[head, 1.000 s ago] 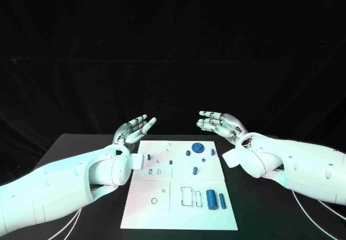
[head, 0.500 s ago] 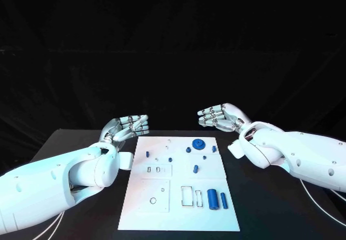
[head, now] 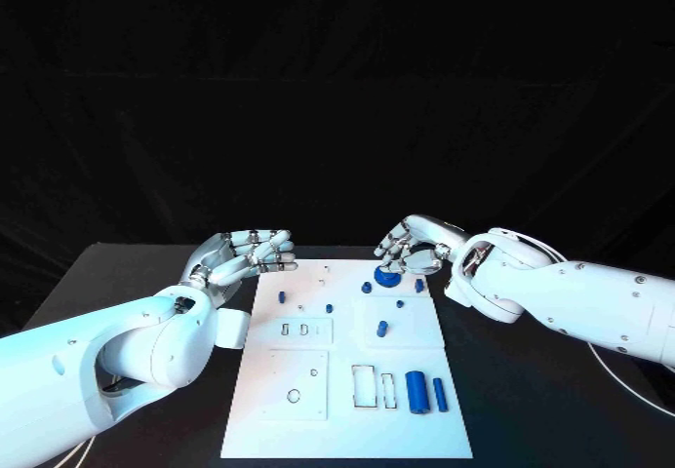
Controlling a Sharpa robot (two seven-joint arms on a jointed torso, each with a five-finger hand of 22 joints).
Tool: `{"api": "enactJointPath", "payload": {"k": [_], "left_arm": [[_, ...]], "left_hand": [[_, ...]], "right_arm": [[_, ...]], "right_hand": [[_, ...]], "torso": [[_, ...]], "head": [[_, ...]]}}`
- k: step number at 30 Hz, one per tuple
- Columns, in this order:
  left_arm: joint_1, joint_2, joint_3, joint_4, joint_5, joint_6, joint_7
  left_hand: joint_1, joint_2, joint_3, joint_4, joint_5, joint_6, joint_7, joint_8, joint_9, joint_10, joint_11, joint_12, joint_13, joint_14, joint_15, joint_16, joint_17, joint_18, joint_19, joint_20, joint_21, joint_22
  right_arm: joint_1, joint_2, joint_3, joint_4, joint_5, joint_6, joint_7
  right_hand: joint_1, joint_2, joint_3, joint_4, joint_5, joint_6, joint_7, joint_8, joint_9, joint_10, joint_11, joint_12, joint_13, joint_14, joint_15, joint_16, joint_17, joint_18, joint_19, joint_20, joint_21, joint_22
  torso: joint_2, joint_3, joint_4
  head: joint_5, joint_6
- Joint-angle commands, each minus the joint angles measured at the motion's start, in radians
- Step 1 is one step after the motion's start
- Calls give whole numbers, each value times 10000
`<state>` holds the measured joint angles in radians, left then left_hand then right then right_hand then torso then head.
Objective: Assemble the parts on the task board
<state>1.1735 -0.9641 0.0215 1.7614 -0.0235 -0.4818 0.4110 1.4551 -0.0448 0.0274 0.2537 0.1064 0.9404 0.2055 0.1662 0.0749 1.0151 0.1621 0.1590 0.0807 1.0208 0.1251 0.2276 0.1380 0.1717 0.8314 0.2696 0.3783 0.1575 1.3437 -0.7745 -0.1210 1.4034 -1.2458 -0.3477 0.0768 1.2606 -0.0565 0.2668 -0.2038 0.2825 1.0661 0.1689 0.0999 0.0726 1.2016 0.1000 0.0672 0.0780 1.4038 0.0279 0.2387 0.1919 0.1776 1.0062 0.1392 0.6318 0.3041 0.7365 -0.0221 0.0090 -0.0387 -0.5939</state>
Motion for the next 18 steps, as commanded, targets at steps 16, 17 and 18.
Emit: {"api": "enactJointPath", "payload": {"k": [16, 17, 18], "left_arm": [[424, -314, 46, 648, -180, 525, -134], [434, -323, 46, 663, -180, 525, -136], [441, -330, 46, 675, -180, 526, -137]], "left_hand": [[91, 5, -67, -35, -39, 66, -14, 3, -19, 69, -16, -84, -3, 56, -1, -25, 25, 136, 149, -44, 98, 27], [91, 5, -70, -35, -39, 64, -12, -2, -21, 66, -14, -92, -5, 53, 1, -32, 26, 136, 157, -48, 104, 29], [91, 5, -70, -35, -39, 64, -12, -2, -21, 66, -14, -92, -5, 53, 1, -32, 26, 136, 157, -48, 104, 29]], "right_arm": [[26, 586, 8, -155, -4021, 1007, -1775], [25, 618, 8, -176, -4043, 1048, -1787], [24, 641, 8, -189, -4058, 1073, -1795]], "right_hand": [[82, -602, 290, 941, 62, 158, -265, -297, 34, -477, -173, 6, 314, 1085, -282, 6931, 6033, -599, 2596, -423, 5114, 5825], [107, -628, 321, 1020, 62, 165, -266, -295, 37, -509, -162, 15, 338, 1076, -254, 7589, 6667, -663, 2756, -424, 5512, 6368], [127, -658, 345, 1075, 61, 169, -254, -294, 40, -519, -164, 21, 358, 1079, -253, 8078, 7137, -722, 2877, -414, 5809, 6780]], "torso": [[617, -25, 117], [630, -24, 120], [634, -26, 123]], "head": [[-60, 173], [-57, 183], [-55, 202]]}}
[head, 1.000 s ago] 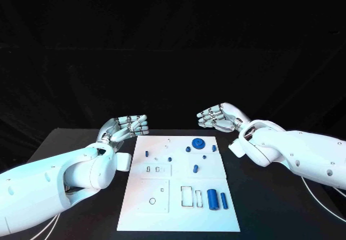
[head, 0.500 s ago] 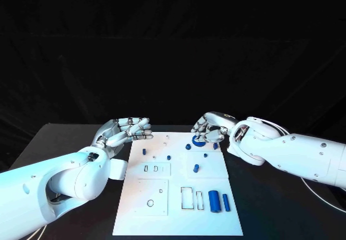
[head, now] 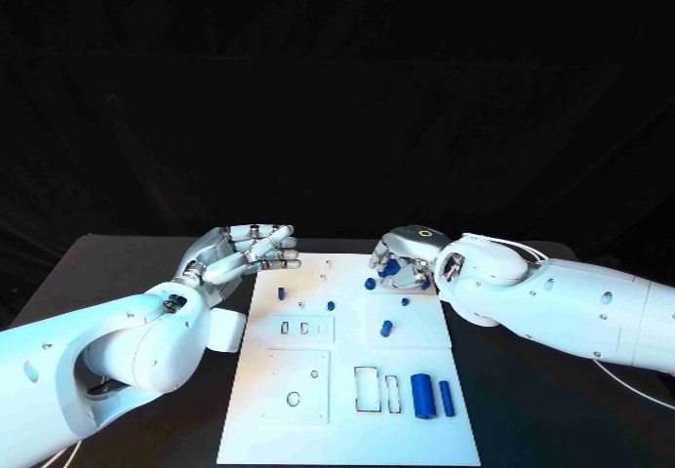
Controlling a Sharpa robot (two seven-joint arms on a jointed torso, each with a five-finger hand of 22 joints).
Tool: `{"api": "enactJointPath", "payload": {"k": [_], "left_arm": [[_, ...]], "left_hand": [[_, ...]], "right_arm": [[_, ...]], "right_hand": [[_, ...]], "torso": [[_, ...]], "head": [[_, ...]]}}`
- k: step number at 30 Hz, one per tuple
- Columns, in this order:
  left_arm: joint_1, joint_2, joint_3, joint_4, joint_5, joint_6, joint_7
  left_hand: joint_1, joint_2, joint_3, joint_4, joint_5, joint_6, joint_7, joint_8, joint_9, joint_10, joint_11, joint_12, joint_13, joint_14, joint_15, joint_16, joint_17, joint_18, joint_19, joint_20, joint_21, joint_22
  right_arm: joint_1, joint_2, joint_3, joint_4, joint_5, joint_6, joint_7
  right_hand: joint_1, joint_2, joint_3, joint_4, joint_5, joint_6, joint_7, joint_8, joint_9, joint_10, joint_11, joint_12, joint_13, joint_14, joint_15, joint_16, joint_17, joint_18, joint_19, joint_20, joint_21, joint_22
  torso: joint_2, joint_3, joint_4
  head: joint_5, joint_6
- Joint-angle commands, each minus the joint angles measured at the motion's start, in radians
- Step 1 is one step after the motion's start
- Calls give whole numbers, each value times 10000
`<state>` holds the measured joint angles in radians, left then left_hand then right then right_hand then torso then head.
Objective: Assemble the parts on the task board
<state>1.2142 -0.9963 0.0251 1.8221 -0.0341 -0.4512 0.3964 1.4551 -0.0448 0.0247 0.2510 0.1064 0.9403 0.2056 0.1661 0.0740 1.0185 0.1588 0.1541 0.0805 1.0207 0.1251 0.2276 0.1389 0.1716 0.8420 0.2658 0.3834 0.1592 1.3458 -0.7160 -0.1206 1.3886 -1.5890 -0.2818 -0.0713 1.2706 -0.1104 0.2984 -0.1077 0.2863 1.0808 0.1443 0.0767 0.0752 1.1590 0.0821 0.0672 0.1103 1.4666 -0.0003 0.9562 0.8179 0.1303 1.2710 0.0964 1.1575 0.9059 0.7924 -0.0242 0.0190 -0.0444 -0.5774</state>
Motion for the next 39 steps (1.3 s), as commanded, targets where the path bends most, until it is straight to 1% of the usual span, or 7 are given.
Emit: {"api": "enactJointPath", "payload": {"k": [1, 5, 11, 17, 27, 32, 39], "left_arm": [[43, -16, 10, 82, -74, 219, 7], [62, -28, 10, 106, -74, 214, 2], [85, -40, 10, 119, -74, 203, -15], [103, -51, 10, 115, -74, 199, -25], [133, -68, 10, 148, -74, 184, -51], [144, -82, 10, 144, -74, 181, -72], [152, -99, 9, 122, -74, 177, -91]], "left_hand": [[86, 6, -51, -4, -40, 59, -5, -12, -15, 25, 24, -60, -8, 49, 4, -47, 20, 136, 65, -16, 66, 15], [80, 7, -59, -1, -41, 52, 1, -24, -19, 17, 30, -77, -12, 45, 8, -61, 23, 135, 77, -22, 76, 17], [76, 5, -75, -1, -41, 33, 15, -50, -26, -5, 43, -114, -22, 27, 19, -95, 27, 132, 95, -33, 94, 22], [76, 4, -80, -1, -41, 28, 20, -57, -28, -12, 47, -124, -24, 22, 23, -104, 28, 131, 99, -36, 99, 23], [79, 7, -84, -3, -40, 19, 27, -69, -31, -22, 54, -142, -29, 12, 29, -121, 30, 130, 105, -41, 106, 25], [79, 7, -84, -3, -40, 19, 27, -69, -31, -22, 54, -142, -29, 12, 29, -121, 30, 130, 105, -41, 106, 25], [79, 7, -84, -3, -40, 19, 27, -69, -31, -22, 54, -142, -29, 12, 29, -121, 30, 130, 105, -41, 106, 25]], "right_arm": [[0, 81, 3, -51, -642, 442, -324], [-7, 149, 2, -75, -676, 514, -349], [-11, 219, 2, -108, -695, 558, -377], [-12, 303, 1, -216, -700, 677, -377], [-51, 444, -4, -354, -687, 847, -297], [-57, 435, -5, -378, -688, 897, -296], [-59, 420, -5, -358, -798, 684, -218]], "right_hand": [[65, -134, 73, 187, 23, 34, -6, -56, 19, -90, 9, 28, 61, 436, 50, 1427, 1379, -306, 334, 19, 861, 1201], [99, -190, 122, 301, 1, 7, -7, -70, 15, -84, 52, 39, 97, 429, 71, 2153, 2090, -413, 544, 47, 1349, 1924], [125, -195, 169, 387, 14, 16, -3, -65, 19, -84, 57, 44, 114, 408, 78, 2489, 2413, -465, 654, 64, 1599, 2306], [154, -167, 237, 451, 32, 59, -6, -51, 28, -38, 53, 61, 130, 398, 75, 2685, 2590, -497, 724, 72, 1754, 2543], [243, -86, 428, 532, 5, 246, -33, 13, 66, 228, -11, 150, 178, 378, 35, 2937, 2806, -538, 816, 59, 1966, 2869], [388, -7, 604, 524, 2, 486, -112, 109, 124, 507, -99, 242, 223, 389, -31, 3133, 2999, -596, 976, 24, 2189, 3231], [595, 33, 813, 441, -50, 755, -206, 211, 225, 829, -218, 329, 293, 389, -126, 3299, 3145, -646, 1101, -48, 2382, 3546]], "torso": [[89, -9, 37], [98, -20, 87], [128, -37, 105], [139, -38, 146], [152, -47, 198], [153, -53, 204], [163, -56, 241]], "head": [[-6, 64], [-35, 62], [-55, 78], [-89, 90], [-115, 16], [-118, 2], [-150, 7]]}}
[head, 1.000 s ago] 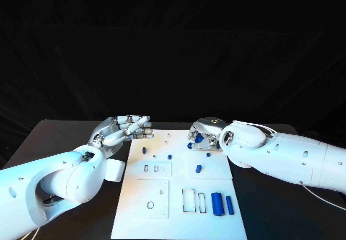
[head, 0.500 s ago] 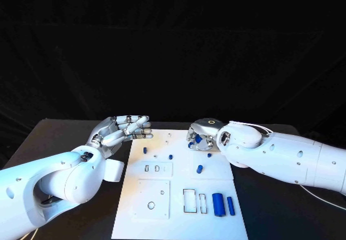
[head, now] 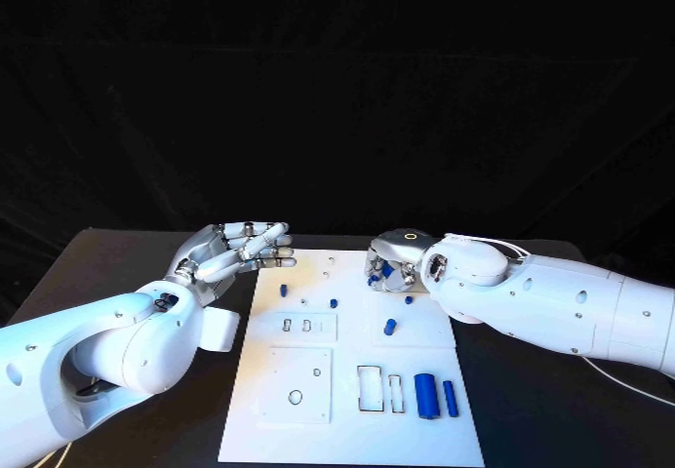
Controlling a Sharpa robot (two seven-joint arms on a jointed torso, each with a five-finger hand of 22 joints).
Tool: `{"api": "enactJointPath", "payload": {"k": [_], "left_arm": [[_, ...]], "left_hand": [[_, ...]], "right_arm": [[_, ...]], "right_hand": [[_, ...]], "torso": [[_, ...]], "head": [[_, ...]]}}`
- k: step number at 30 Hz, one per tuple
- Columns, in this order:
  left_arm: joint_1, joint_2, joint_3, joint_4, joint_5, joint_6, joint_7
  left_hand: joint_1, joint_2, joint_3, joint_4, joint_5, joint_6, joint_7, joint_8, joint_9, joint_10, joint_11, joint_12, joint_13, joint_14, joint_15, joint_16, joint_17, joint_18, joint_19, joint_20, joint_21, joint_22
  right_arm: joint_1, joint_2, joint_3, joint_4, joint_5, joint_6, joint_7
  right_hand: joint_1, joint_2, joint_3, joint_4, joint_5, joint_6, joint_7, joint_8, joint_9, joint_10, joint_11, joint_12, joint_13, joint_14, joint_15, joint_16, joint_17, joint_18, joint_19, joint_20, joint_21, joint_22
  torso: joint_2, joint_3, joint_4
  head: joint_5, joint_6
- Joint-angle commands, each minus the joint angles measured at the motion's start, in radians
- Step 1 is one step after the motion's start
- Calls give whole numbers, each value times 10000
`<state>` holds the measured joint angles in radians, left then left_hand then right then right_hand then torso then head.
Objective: Assemble the parts on the task board
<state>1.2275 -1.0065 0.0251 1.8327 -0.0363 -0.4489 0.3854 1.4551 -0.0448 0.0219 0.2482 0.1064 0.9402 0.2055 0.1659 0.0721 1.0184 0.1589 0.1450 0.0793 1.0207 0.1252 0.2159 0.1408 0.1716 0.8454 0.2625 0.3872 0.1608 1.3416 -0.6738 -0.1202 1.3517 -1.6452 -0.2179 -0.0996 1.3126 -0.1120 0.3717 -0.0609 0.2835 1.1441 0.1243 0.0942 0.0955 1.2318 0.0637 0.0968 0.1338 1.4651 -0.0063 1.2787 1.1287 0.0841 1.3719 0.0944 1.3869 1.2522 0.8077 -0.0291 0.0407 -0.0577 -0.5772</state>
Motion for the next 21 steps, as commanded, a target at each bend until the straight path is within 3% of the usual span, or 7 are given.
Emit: {"api": "enactJointPath", "payload": {"k": [1, 14, 21], "left_arm": [[19, 2, 10, 15, -52, 153, 19], [22, -4, 10, -6, -52, 153, -23], [23, 7, 10, 5, -52, 165, -28]], "left_hand": [[79, 7, -57, 24, -40, 21, 27, -68, -13, -22, 53, -51, -16, 13, 28, -4, 10, 130, 72, -8, 68, 9], [115, 51, -45, 9, -31, -1, 53, -103, -20, -55, 75, -104, -29, 1, 43, -45, 21, 127, 85, -20, 90, 14], [142, 61, -38, -8, -30, -3, 55, -112, -21, -58, 78, -118, -32, -1, 47, -57, 26, 127, 91, -24, 99, 16]], "right_arm": [[-17, -2, -9, 18, -242, 0, 80], [1, -87, 40, 360, -91, -1490, 92], [37, 390, 70, 31, -37, -2137, -102]], "right_hand": [[206, 60, 108, -42, -28, 140, -10, 42, 31, 121, -42, 36, 63, 405, -72, 92, 54, -189, 106, -34, 108, 115], [578, 161, 582, -319, -178, 374, -26, 105, 178, 319, -89, -1, 136, 409, -134, 313, 252, -282, 342, -99, 425, 638], [567, 104, 685, -366, -67, 377, -15, 80, 206, 317, -77, -61, 130, 403, -125, 354, 279, -293, 362, -93, 469, 713]], "torso": [[11, -8, 27], [-5, -40, 64], [30, -39, 113]], "head": [[-21, 17], [-67, 80], [-101, 113]]}}
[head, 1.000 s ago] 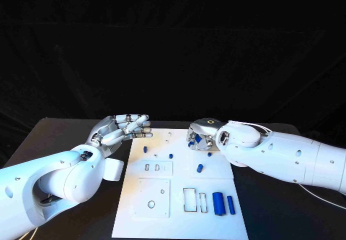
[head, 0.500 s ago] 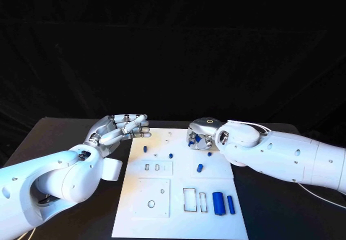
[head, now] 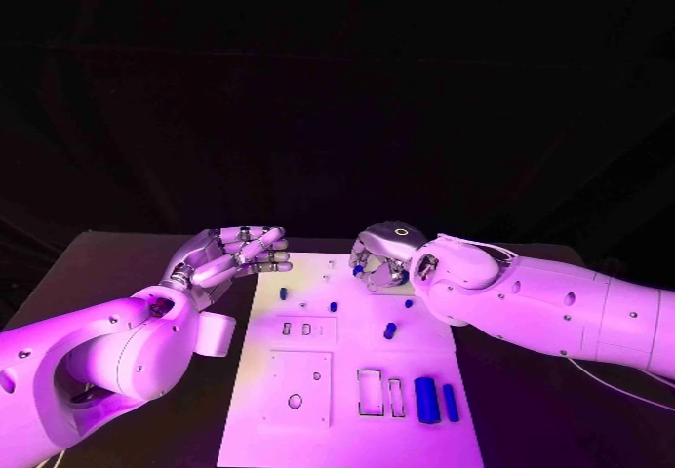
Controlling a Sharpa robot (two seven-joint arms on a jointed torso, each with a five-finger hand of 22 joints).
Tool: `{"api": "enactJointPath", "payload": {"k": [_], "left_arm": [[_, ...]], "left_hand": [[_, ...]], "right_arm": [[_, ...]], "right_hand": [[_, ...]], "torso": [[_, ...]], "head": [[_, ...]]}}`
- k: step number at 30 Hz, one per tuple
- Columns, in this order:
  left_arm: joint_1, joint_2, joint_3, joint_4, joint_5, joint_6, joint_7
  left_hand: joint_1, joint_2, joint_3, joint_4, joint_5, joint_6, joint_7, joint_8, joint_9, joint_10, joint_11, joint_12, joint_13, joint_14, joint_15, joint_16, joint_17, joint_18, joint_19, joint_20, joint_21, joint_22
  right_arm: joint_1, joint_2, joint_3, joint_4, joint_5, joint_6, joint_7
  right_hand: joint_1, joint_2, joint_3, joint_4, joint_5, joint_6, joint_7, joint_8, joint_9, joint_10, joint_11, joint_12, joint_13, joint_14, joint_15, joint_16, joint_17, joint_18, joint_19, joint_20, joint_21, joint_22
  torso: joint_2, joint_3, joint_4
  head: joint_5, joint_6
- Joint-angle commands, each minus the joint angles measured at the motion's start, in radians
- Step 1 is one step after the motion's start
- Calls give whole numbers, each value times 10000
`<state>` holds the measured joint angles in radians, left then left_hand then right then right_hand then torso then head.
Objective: Assemble the parts on the task board
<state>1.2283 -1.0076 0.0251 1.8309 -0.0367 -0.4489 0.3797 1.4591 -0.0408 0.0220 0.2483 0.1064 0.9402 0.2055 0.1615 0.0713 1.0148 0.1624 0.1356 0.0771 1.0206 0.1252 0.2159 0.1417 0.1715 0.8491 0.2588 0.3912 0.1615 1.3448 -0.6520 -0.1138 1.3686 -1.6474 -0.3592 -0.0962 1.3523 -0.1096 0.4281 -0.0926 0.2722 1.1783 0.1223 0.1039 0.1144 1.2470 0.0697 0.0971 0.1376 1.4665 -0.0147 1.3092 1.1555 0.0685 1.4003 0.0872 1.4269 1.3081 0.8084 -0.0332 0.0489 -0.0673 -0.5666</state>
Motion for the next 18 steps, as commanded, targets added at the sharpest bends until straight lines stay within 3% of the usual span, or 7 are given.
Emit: {"api": "enactJointPath", "payload": {"k": [1, 5, 8, 18], "left_arm": [[15, 20, 10, 23, -48, 165, 29], [15, 36, 10, 24, -48, 162, 28], [15, 44, 10, 31, -48, 162, 26], [23, 61, 10, 42, -48, 175, 11]], "left_hand": [[117, 26, -34, -18, -29, -2, 55, -72, -13, -21, 43, -30, -11, -2, 49, -65, 18, 127, 56, 11, 63, 10], [117, 26, -34, -18, -29, -2, 55, -72, -13, -21, 43, -30, -11, -2, 49, -65, 18, 127, 56, 11, 63, 10], [131, 31, -31, -27, -28, -1, 54, -75, -13, -20, 44, -36, -11, -3, 50, -71, 21, 126, 57, 10, 67, 10], [145, 42, -24, -35, -27, 1, 54, -78, -12, -19, 44, -42, -12, -4, 51, -78, 23, 125, 57, 8, 70, 11]], "right_arm": [[7, 263, 7, -218, -13, -800, -152], [10, 590, 10, -560, -6, -1058, -211], [9, 863, 11, -898, 24, -1233, -216], [-59, 1505, 8, -1699, 142, -1405, -110]], "right_hand": [[171, 77, 138, -56, 62, 36, 6, -20, 20, 169, -136, -71, 92, 389, -40, 56, 18, -138, 80, -21, 75, 163], [169, 77, 165, -63, 89, 39, 10, -24, 27, 177, -134, -79, 93, 392, -40, 78, 44, -144, 94, -18, 93, 194], [152, 75, 182, -59, 107, 52, 16, -23, 35, 193, -133, -83, 95, 390, -42, 84, 44, -152, 114, -14, 115, 234], [118, 67, 200, -49, 116, 56, 23, -28, 45, 201, -129, -96, 96, 386, -44, 86, 36, -164, 148, -7, 151, 295]], "torso": [[22, 4, 33], [17, -13, 58], [24, -6, 54], [65, -18, 102]], "head": [[-3, 9], [-13, 1], [1, -6], [5, 7]]}}
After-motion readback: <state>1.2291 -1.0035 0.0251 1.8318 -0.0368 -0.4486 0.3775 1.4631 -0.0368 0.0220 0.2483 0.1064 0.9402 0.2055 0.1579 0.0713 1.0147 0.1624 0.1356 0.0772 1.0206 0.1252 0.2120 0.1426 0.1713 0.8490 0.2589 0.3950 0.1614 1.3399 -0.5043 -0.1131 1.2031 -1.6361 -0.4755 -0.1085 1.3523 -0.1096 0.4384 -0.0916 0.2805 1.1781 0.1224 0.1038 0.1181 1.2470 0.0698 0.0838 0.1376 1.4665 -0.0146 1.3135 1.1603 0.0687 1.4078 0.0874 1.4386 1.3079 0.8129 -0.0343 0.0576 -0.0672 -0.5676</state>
